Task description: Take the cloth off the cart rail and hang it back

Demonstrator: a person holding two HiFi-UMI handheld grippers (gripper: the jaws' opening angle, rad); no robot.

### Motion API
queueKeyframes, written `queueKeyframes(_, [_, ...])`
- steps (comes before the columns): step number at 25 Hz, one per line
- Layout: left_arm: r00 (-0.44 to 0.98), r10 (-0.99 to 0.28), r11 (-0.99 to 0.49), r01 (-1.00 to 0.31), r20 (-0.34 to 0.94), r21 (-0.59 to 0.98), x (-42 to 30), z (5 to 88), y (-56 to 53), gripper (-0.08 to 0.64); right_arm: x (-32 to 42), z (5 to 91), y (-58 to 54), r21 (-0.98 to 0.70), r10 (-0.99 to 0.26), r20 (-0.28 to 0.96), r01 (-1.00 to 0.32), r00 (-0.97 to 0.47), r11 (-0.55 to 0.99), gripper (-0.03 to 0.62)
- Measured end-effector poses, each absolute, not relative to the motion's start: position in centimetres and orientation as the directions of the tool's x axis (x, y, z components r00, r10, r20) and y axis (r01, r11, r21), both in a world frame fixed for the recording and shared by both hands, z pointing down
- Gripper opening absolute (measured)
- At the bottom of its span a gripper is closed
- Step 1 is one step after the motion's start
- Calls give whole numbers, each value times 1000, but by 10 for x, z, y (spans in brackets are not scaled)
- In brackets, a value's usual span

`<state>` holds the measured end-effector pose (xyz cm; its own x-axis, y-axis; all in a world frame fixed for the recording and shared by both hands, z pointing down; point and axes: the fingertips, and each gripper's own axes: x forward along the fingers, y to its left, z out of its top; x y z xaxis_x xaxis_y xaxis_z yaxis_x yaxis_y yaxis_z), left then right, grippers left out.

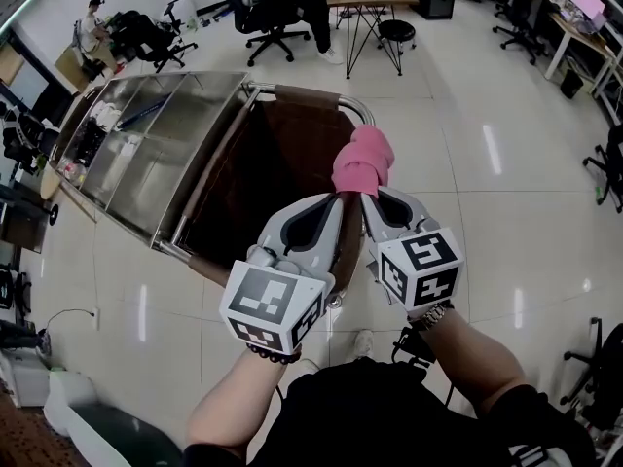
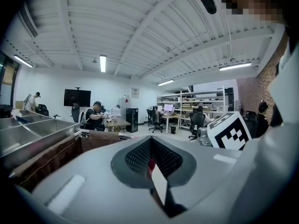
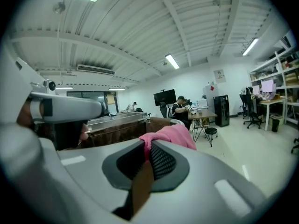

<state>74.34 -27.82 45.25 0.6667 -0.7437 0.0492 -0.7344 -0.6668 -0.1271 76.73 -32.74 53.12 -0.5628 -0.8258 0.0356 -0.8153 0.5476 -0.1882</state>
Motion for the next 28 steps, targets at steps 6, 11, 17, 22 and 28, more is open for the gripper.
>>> queueKeyframes(6, [649, -760, -647, -752, 25, -127, 729, 444, -258, 2, 754, 503, -301, -158, -802, -27, -789, -597, 593, 2])
queueKeyframes(11, [633, -774, -627, -767, 3, -136, 721, 425, -229, 2, 747, 462, -265, -125, -783, -86, -773, -616, 622, 2])
queueKeyframes(17, [631, -775, -622, -771, -33, -139, 701, 403, -185, 2, 729, 420, -212, -72, -771, -141, -770, -621, 634, 2])
queueKeyframes(22, [637, -768, -626, -768, -65, -138, 677, 383, -139, 2, 707, 388, -157, -26, -766, -173, -775, -619, 632, 2])
queueKeyframes(28, [656, -749, -641, -754, -99, -143, 648, 362, -77, 2, 679, 350, -83, 16, -760, -220, -781, -612, 624, 2])
